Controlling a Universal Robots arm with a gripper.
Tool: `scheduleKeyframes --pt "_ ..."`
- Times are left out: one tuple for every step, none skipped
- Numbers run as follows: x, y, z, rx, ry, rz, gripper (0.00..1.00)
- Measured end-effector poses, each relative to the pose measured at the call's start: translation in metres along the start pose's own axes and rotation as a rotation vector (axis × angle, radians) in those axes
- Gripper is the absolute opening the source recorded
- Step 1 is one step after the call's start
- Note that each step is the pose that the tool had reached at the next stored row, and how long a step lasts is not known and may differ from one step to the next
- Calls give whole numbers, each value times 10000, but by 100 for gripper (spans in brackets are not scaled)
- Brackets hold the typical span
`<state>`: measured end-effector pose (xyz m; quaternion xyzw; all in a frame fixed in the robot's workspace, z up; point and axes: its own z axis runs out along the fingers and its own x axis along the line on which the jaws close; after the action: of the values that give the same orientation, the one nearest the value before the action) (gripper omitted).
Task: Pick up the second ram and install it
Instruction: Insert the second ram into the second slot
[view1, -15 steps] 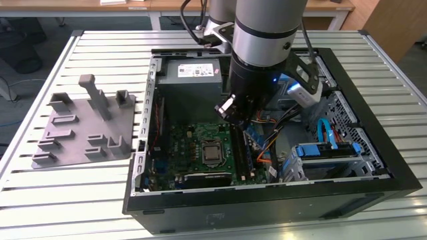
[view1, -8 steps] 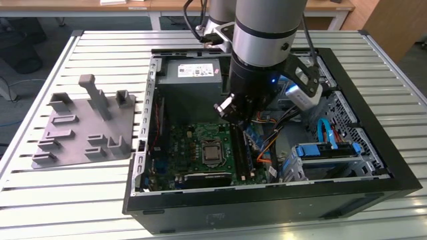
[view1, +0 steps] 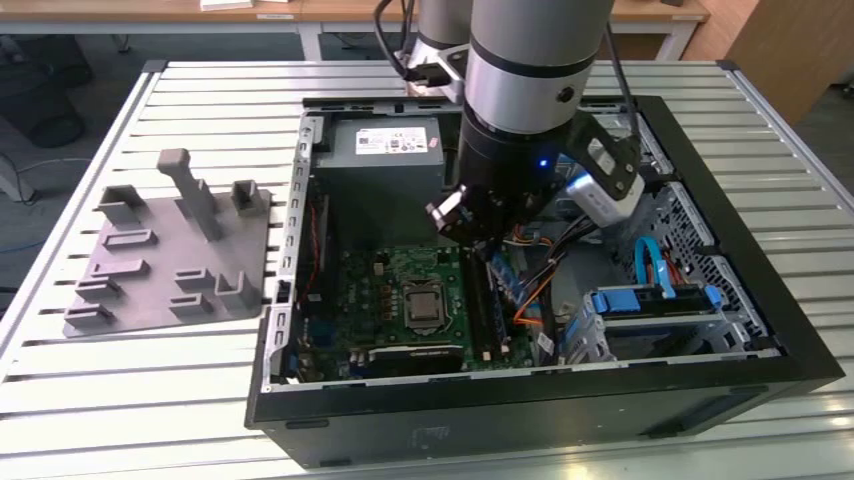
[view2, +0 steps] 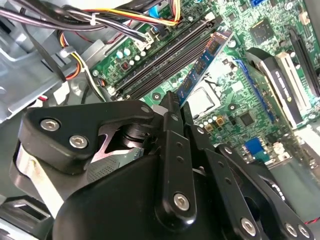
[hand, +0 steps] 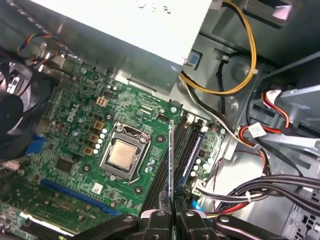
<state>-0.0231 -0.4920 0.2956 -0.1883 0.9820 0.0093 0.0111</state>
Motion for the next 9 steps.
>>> scheduleKeyframes --pt "0 0 0 3 -1 99 14" --pt "0 0 1 6 -3 195 14" --pt "0 0 0 9 -4 293 14" --pt "0 0 1 11 -5 382 14" --pt "0 0 1 14 -6 478 14" --pt "0 0 1 16 -7 570 14" --pt "0 0 1 19 -8 661 14" --pt "0 0 1 21 -10 754 14" --pt "0 0 2 23 -11 847 14"
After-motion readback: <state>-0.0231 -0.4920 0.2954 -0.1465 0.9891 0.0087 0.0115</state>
